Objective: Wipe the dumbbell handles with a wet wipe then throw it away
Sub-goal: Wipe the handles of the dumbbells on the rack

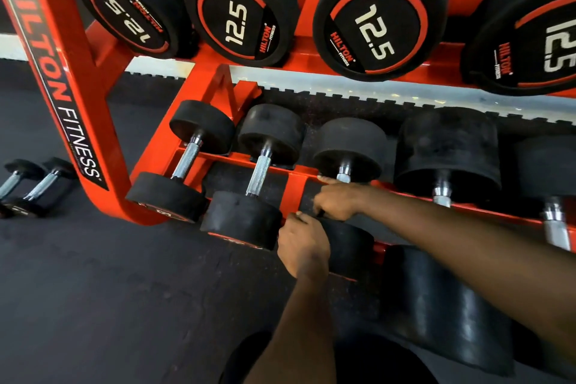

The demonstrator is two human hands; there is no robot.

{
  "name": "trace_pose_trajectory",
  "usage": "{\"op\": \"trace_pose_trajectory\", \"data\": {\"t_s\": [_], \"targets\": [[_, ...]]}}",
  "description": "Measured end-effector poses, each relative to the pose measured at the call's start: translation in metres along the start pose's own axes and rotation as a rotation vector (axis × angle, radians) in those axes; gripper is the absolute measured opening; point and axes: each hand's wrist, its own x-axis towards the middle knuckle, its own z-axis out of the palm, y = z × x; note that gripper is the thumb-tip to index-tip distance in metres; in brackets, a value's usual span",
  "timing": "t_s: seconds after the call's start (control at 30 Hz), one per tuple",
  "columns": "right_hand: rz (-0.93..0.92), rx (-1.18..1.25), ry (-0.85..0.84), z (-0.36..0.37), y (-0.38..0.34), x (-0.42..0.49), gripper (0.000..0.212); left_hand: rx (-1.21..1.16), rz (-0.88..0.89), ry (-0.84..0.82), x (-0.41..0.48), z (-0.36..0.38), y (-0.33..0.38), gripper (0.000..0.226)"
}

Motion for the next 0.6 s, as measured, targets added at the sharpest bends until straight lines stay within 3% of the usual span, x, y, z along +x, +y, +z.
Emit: {"op": "trace_pose_trajectory", "data": {"t_s": [0.13, 0.23, 0.3, 0.37, 0.43, 0.53, 0.6], "targets": [[-0.091, 0.205, 0.222, 0.017, 0.017, -0.026, 0.016, -0.027, 0.001, 0.0, 0.0, 0.0, 0.001, 0.042], [0.034, 0.415, 0.341, 0.02, 0.016, -0.053, 0.017, -0.023, 0.011, -0.001, -0.001, -0.001, 0.001, 0.041], [0.339, 0.564, 0.597, 0.026, 0.013, -0.066, 0.02, -0.025, 0.006, 0.004, -0.001, -0.001, 0.0, 0.041], [0.842, 0.775, 0.767, 0.031, 0.004, -0.072, 0.02, -0.018, -0.001, 0.0, 0.0, -0.002, 0.001, 0.042], [1.155, 1.084, 0.621, 0.037, -0.012, -0.064, 0.015, -0.01, -0.008, -0.007, 0.001, 0.0, 0.001, 0.043], [1.029, 1.453, 0.529, 0.045, -0.026, -0.033, 0.009, -0.011, -0.012, -0.008, 0.001, 0.0, 0.002, 0.043], [0.957, 1.471, 0.485, 0.041, -0.026, -0.029, 0.011, -0.015, -0.015, -0.001, 0.001, 0.001, 0.001, 0.043]]}}
